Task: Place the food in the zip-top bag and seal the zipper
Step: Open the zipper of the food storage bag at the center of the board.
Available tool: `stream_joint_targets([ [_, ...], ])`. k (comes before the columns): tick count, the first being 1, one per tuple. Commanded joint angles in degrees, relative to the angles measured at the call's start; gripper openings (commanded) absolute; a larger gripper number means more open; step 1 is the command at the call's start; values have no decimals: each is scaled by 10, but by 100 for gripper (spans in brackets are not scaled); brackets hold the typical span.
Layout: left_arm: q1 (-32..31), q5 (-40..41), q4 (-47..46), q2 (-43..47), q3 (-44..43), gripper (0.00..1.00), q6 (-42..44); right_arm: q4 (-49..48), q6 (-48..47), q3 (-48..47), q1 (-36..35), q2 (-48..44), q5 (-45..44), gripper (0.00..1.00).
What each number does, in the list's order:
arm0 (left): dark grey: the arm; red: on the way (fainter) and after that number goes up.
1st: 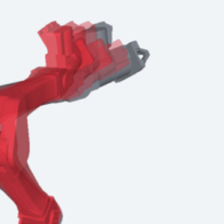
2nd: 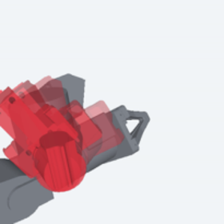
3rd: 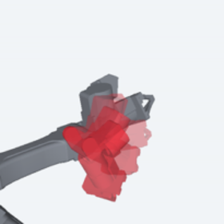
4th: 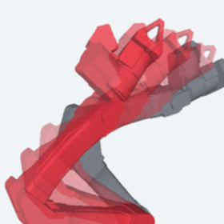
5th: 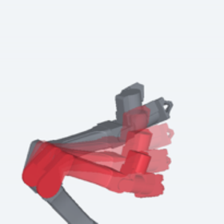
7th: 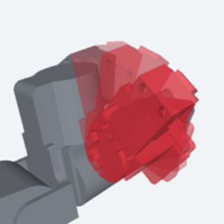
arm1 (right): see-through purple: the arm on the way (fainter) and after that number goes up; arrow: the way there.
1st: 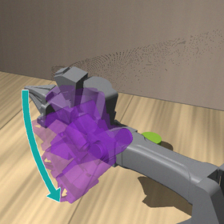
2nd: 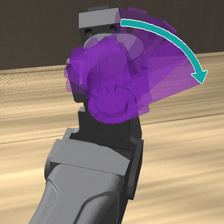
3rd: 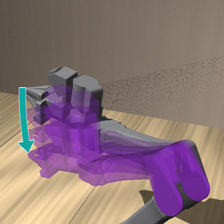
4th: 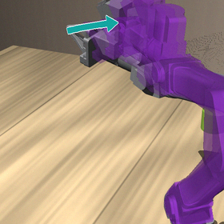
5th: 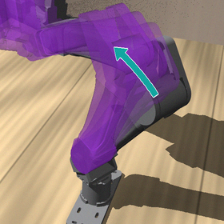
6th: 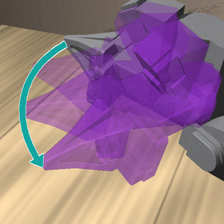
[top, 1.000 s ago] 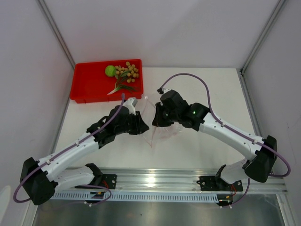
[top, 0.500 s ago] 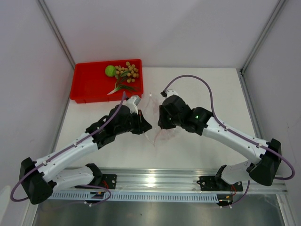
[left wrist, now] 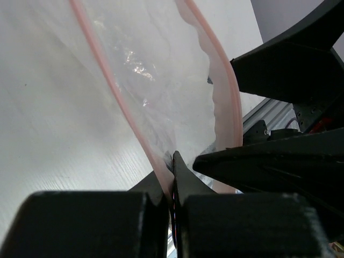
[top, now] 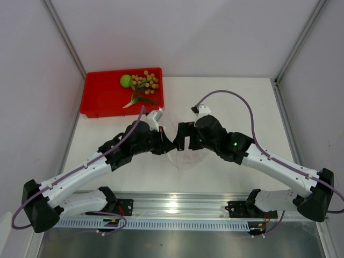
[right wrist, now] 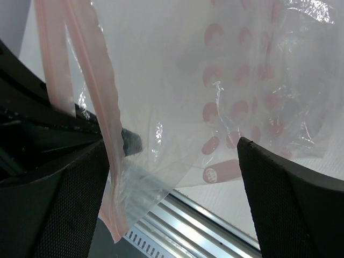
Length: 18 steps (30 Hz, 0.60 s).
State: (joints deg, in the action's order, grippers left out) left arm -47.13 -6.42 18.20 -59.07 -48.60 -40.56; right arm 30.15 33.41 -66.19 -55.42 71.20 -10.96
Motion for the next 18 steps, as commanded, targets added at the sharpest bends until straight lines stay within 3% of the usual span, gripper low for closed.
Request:
stream_joint_targets([
  [1,-4,-3,-22,17,-22,1,-9,-71,12,17,-3,-31,11,99],
  [3,-5,-4,-21,17,-24,1,-9,-51,12,3,-2,-25,-5,91],
  [4,-5,-5,-21,18,-25,1,-9,-37,11,-5,-1,-13,-8,78],
  [7,-7,-7,-22,17,-27,1,-8,-30,8,-24,-1,4,-6,54],
  [9,-9,-8,-20,12,-35,1,-6,-34,10,-28,0,9,-8,42],
  [14,-13,-11,-18,8,-45,1,-2,-28,-1,-43,-1,32,-11,46],
  [16,-14,-13,-16,5,-48,1,-1,-16,-11,-53,0,44,-16,43],
  [17,-14,-14,-16,5,-49,1,0,-13,-12,-56,1,47,-19,37],
  [18,-14,-15,-16,6,-48,1,2,-11,-14,-58,5,50,-18,11],
])
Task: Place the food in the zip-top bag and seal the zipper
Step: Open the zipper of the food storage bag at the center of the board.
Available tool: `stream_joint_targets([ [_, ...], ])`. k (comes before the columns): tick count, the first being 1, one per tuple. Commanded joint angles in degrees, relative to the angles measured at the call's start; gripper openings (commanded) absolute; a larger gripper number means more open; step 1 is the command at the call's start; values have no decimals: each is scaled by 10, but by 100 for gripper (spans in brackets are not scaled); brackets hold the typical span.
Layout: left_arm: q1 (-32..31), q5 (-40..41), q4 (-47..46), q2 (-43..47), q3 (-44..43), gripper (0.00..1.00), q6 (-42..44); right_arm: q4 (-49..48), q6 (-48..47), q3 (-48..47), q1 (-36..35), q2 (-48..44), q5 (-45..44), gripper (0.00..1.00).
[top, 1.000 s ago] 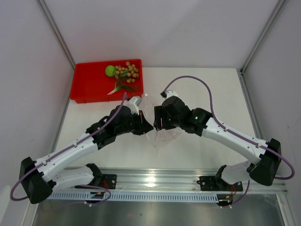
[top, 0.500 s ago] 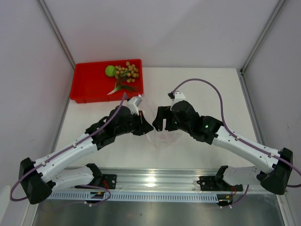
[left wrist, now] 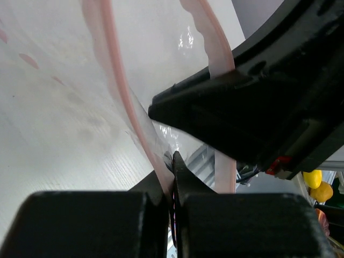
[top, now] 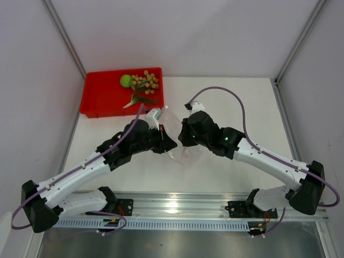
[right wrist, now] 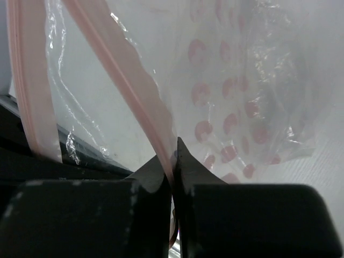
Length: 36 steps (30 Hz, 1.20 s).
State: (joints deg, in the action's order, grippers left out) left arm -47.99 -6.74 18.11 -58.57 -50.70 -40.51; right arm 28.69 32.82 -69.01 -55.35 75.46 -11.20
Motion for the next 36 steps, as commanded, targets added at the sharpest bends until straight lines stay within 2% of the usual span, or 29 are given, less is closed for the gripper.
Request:
stream_joint_targets([
  [1,-5,-12,-15,1,-29,1,3,9,-12,-33,9,9,-15,0],
  [8,-4,22,1,9,-21,1,19,65,-38,-34,32,-12,-46,0],
  [11,-1,37,7,21,-13,1,25,74,-49,1,52,-59,-64,0],
  [17,7,30,5,30,-2,1,23,63,-71,38,117,-117,1,0],
  [21,7,-1,-12,10,-3,0,18,73,-81,20,106,-95,21,0],
  [29,7,15,-12,-22,-27,1,24,112,-48,0,90,-76,-47,0],
  [31,7,22,-11,-33,-36,12,31,120,-44,-7,90,-76,-55,0],
  [32,7,23,-4,-38,-45,26,33,129,-43,-9,90,-74,-61,0],
  [34,7,31,1,-44,-63,45,47,137,-38,-16,91,-68,-75,0],
  [35,9,44,3,-45,-67,66,53,146,-38,-20,94,-61,-79,0],
  [36,11,51,3,-44,-77,78,66,151,-36,-23,96,-56,-83,0],
])
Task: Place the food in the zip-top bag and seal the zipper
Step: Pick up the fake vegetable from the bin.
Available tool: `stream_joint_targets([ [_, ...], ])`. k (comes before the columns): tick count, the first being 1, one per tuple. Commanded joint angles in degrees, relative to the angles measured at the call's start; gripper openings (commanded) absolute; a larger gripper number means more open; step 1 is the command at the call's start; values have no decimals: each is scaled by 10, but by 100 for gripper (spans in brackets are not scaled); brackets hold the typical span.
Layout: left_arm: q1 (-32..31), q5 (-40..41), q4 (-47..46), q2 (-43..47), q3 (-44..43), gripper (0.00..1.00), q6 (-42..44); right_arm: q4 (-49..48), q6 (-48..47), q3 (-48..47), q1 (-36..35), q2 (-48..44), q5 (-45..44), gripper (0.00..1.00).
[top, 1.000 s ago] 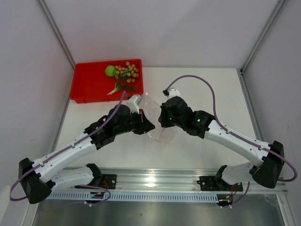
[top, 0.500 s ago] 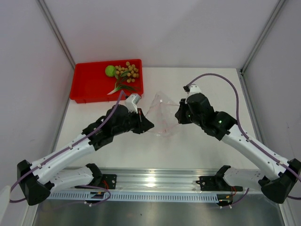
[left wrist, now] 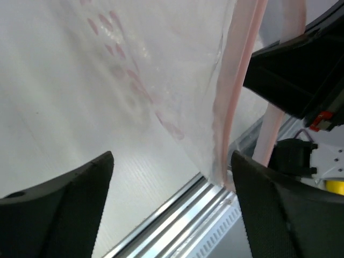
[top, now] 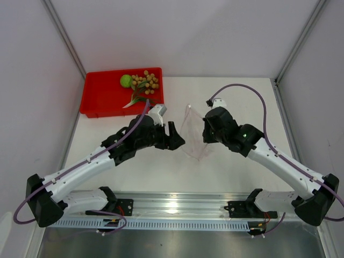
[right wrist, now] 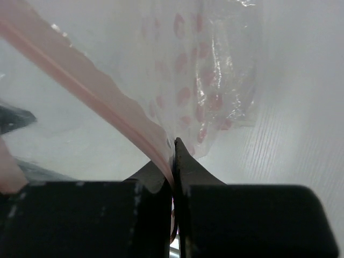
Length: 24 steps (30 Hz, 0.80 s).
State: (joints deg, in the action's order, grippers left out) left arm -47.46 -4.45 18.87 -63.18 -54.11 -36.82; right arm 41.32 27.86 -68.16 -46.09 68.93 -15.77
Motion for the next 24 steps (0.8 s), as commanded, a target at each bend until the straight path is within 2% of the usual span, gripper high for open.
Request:
stream_joint_targets([
  [1,8,36,-2,5,-54,97,34,28,13,-36,6,13,-38,0],
  [4,39,58,4,16,-75,100,52,34,11,-41,20,25,-38,0],
  [11,190,39,7,5,-123,99,56,22,-6,-44,71,38,-24,0],
  [15,246,99,22,-72,-171,96,71,13,-20,-51,83,45,-13,0],
  [18,284,116,30,-126,-216,94,73,6,-33,-52,86,53,-9,0],
  [20,307,125,53,-192,-253,92,63,1,-39,-53,89,58,-8,0],
  [22,321,131,78,-269,-323,92,42,-1,-47,-53,93,62,-3,0],
  [23,334,134,119,-299,-346,92,32,-4,-52,-53,95,66,-2,0],
  [24,339,137,142,-329,-424,92,15,-5,-55,-53,97,67,-4,0],
])
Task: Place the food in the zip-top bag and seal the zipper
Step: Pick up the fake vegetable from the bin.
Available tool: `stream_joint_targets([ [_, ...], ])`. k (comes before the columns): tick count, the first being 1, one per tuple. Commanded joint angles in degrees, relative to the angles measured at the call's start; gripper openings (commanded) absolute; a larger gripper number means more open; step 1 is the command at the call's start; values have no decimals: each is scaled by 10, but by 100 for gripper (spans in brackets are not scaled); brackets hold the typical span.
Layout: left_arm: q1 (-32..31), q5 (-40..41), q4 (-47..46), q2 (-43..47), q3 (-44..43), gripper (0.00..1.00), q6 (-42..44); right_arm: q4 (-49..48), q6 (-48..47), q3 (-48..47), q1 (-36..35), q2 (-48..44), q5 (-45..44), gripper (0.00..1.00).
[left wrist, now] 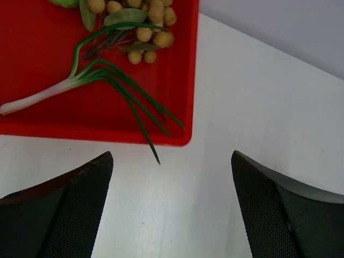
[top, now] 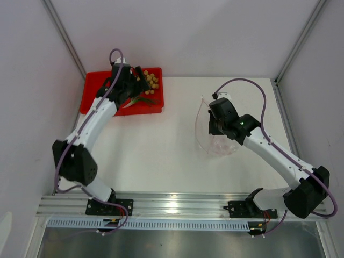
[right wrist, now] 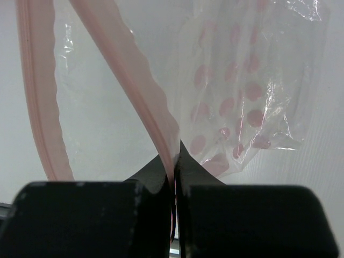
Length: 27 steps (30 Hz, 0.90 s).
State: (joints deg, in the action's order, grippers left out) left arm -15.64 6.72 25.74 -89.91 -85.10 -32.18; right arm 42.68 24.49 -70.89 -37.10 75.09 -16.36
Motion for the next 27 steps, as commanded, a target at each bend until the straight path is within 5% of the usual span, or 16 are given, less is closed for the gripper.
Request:
stream_joint_targets([
  [1,29,22,94,-120,-141,92,-35,-19,-27,-25,11,8,1,0],
  [8,31,-16,187,-286,-361,91,-51,-31,-41,-11,30,16,-3,0],
  [27,31,-29,205,-375,-354,86,-158,-54,-35,1,36,36,9,0],
])
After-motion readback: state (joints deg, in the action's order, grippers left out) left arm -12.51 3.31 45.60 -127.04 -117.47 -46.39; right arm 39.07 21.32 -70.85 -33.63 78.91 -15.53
